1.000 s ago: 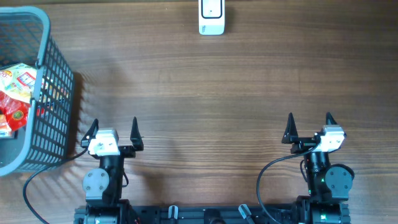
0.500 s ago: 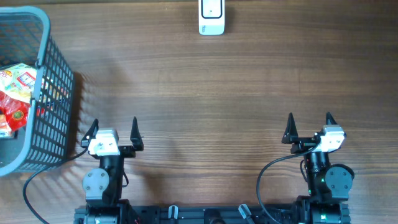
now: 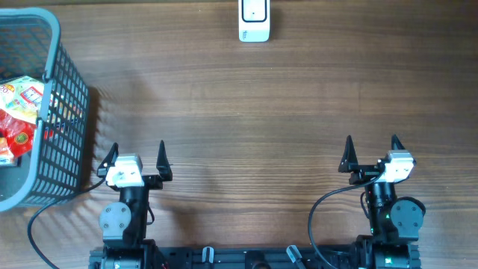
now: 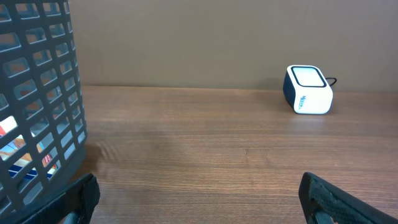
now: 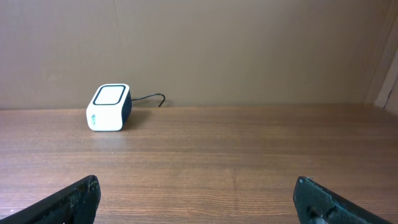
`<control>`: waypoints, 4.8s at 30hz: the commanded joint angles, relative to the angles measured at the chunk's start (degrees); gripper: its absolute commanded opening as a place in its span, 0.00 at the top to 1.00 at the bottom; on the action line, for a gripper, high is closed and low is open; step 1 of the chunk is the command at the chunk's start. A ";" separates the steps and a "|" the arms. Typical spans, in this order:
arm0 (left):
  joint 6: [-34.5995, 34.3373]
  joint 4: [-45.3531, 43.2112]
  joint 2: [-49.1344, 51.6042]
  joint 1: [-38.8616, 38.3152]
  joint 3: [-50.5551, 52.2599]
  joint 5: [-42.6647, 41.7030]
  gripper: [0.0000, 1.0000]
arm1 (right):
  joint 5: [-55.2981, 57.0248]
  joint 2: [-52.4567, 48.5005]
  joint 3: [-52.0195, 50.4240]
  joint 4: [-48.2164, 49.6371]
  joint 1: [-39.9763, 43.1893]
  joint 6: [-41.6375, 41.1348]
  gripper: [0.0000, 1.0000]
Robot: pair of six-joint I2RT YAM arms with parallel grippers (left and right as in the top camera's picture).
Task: Scan the item barcode
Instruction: 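Move the left gripper over the basket and reach down inside, then grasp the cream snack bag in the basket with the left gripper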
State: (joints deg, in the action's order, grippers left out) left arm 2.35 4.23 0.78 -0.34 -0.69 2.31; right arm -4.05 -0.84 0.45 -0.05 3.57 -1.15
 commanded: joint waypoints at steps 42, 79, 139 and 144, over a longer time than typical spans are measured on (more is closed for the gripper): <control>-13.94 14.47 22.80 -0.15 -46.38 -23.52 0.00 | -0.46 0.42 -0.17 0.24 0.24 1.01 0.00; -31.56 82.75 99.67 22.45 -151.80 29.29 0.00 | -0.46 0.42 -0.17 0.24 0.24 1.01 0.00; -25.05 83.58 133.61 37.86 -133.57 2.21 0.00 | -0.48 0.42 -0.17 0.26 0.24 1.01 0.00; -25.03 80.00 133.61 37.86 -129.48 -0.87 0.00 | -0.46 0.42 -0.17 0.26 0.24 1.01 0.00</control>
State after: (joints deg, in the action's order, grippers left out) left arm -23.20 86.06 134.08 37.26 -132.62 4.60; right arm -4.05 -0.84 0.45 0.03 3.57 -0.73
